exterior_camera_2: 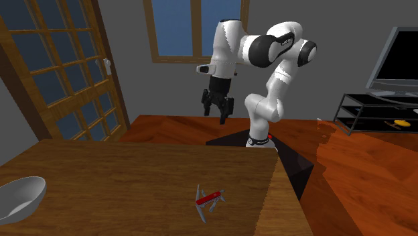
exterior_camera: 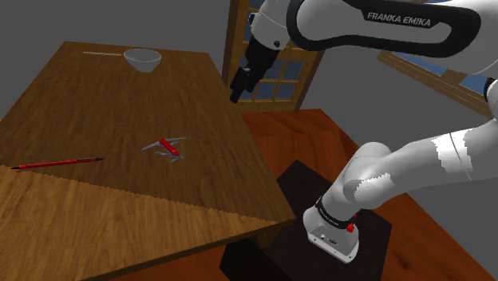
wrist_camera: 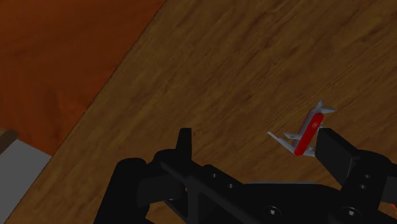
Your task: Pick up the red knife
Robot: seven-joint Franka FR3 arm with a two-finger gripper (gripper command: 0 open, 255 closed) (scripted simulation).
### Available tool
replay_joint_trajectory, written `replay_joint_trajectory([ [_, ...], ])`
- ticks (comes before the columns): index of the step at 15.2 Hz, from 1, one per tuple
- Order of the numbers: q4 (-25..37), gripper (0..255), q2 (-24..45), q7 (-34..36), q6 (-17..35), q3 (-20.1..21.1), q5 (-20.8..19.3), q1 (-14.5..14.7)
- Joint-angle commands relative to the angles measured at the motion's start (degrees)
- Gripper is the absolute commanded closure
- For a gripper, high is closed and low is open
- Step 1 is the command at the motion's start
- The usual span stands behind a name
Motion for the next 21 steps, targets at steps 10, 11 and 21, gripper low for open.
replay_joint_trajectory([
  [10,4.5,0,18.6,11.2,12.5,11.4,-2.4,0.2],
  [11,5.3,0,20.6,12.5,13.4,12.4,-3.2,0.2],
  [21,11.1,0,36.4,23.1,20.4,17.6,-12.4,1.1],
])
